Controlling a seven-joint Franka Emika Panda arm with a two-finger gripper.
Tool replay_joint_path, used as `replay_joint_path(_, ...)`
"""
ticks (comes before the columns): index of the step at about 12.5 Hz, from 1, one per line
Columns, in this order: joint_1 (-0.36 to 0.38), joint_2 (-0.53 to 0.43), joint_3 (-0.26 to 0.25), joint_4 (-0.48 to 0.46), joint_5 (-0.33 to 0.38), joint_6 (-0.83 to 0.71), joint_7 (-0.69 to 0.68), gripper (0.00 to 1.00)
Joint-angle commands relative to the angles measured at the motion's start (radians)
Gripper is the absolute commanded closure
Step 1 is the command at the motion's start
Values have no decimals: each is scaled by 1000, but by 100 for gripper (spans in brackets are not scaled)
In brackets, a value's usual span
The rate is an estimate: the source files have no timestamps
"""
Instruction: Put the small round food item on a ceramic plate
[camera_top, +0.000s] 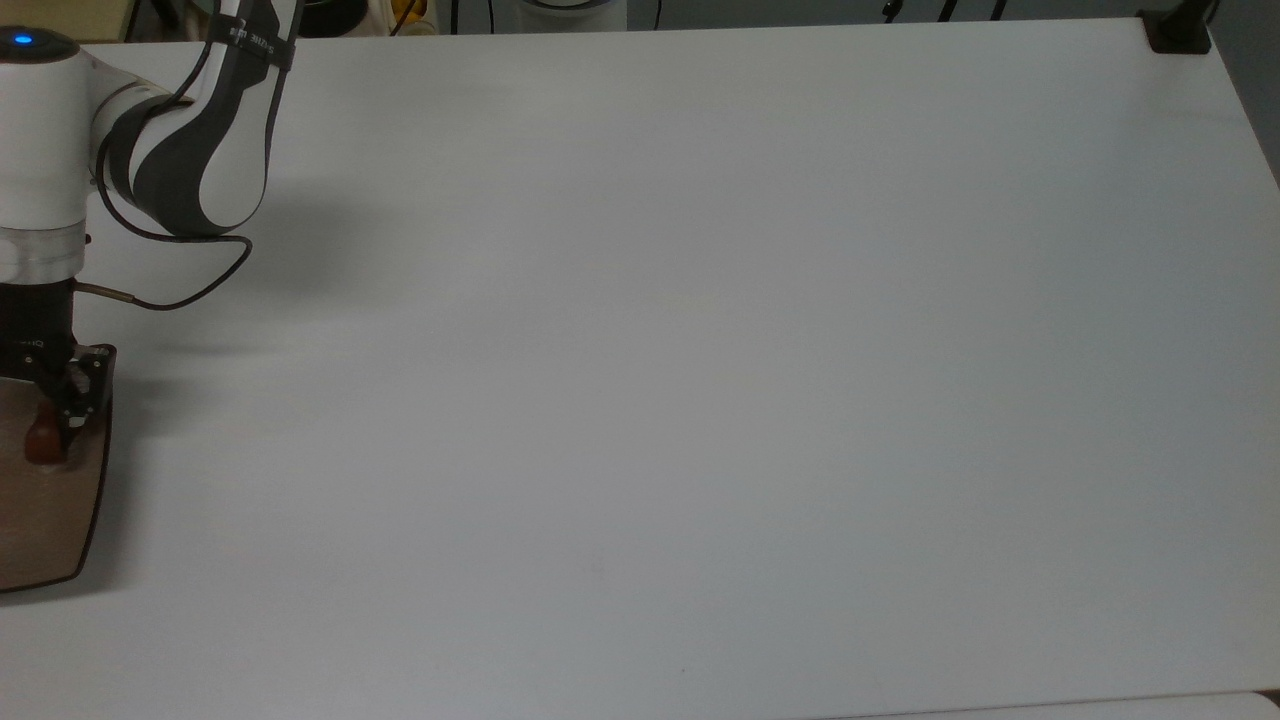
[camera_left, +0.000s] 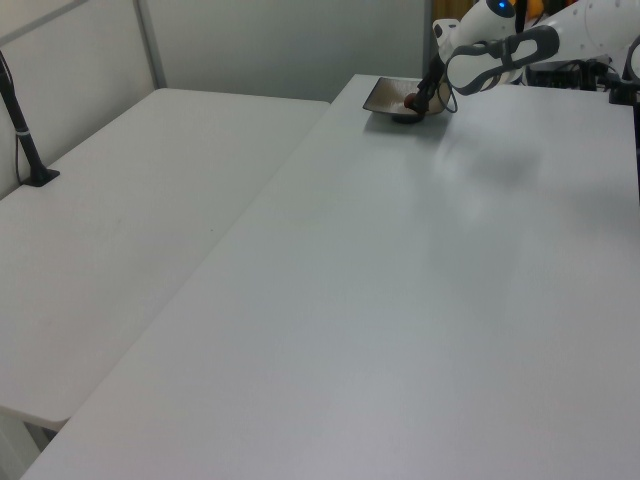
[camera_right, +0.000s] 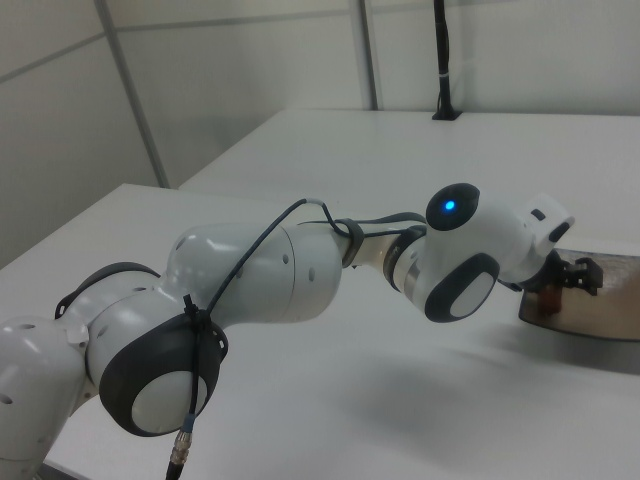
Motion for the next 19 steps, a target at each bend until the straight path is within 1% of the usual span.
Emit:
replay_joint_path(1,2,12,-11,18,-15,14,24,0)
replay_joint_path(6,4,10,-12,-2,-38,38,25,0)
replay_joint_path(7,6,-4,-12,-19,-38,36,27,0)
replay_joint_path(8,13,-46,-12,-52,-36,27,27,0)
replay_joint_path(11,28,-218,-12,-213,-32,7,30,0)
replay_joint_path(12,36,-297,-14,-258,-30,-78,30,0)
replay_joint_path(14,39,-439,-15,-261,-27,-363,33,0)
replay_joint_path(15,59,-505,-15,-261,-26,-489,76,0)
replay_joint_path(17,107,-635,-15,-261,-24,-740,259,0)
replay_joint_path(19,178,-761,-15,-266,-24,-995,378,0)
